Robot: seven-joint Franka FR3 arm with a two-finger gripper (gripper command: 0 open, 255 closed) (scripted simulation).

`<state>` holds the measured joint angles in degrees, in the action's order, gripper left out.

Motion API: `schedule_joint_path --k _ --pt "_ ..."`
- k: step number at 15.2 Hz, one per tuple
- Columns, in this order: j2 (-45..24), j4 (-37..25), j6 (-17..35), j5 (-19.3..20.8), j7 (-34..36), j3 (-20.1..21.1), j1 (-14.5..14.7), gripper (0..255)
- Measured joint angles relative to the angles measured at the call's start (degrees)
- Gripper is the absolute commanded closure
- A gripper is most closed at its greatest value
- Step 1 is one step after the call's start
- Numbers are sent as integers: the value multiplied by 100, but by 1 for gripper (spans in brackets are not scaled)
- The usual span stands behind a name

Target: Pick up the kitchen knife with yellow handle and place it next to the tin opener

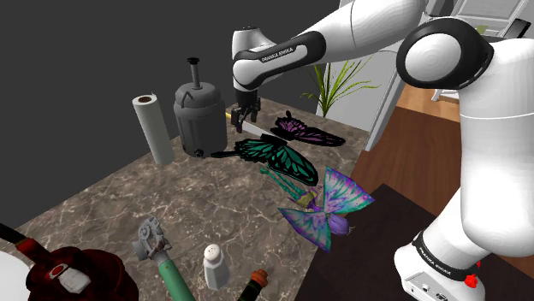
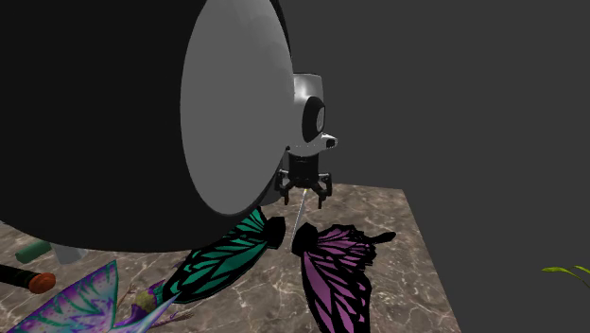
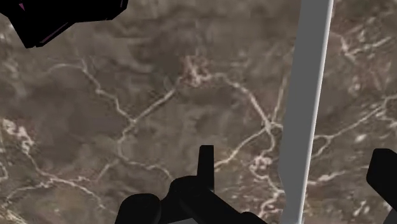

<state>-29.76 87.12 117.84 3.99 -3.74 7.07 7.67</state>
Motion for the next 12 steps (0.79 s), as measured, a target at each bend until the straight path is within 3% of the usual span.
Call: schedule_joint_path --k 12 --pt "32 -39 -70 -5 -5 2 -2 255"
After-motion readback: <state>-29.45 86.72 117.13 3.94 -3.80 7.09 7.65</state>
